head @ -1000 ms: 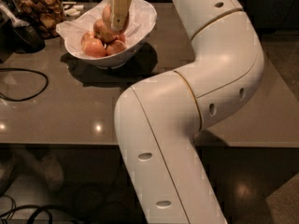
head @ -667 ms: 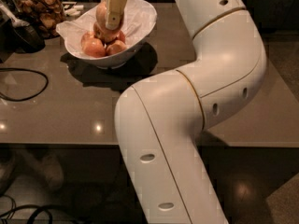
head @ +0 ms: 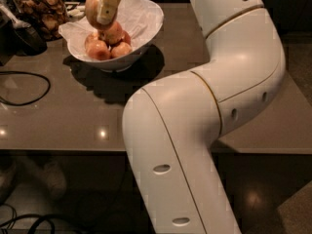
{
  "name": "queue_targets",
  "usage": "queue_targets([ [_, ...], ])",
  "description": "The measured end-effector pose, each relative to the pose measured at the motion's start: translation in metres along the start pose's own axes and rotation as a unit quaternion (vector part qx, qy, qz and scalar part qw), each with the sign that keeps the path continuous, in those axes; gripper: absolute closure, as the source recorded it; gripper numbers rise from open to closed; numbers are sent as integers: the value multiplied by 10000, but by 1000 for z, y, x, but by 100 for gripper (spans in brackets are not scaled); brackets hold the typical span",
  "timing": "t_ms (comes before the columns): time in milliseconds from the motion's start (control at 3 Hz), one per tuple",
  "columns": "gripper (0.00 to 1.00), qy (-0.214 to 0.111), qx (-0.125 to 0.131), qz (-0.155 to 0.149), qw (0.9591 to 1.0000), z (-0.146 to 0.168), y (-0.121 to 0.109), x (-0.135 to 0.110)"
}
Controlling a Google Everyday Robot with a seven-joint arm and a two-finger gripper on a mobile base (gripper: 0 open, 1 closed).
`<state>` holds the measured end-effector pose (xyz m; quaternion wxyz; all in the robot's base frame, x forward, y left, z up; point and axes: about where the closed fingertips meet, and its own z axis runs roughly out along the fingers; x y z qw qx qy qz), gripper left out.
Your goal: Pick apple from white bowl
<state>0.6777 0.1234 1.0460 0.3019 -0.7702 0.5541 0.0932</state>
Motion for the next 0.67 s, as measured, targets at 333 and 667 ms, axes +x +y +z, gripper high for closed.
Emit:
queue_targets([
  [333,100,-176,79,-4,9998,-29,10,-30],
  [667,100,-182,95,-4,9998,-32,10,-32],
])
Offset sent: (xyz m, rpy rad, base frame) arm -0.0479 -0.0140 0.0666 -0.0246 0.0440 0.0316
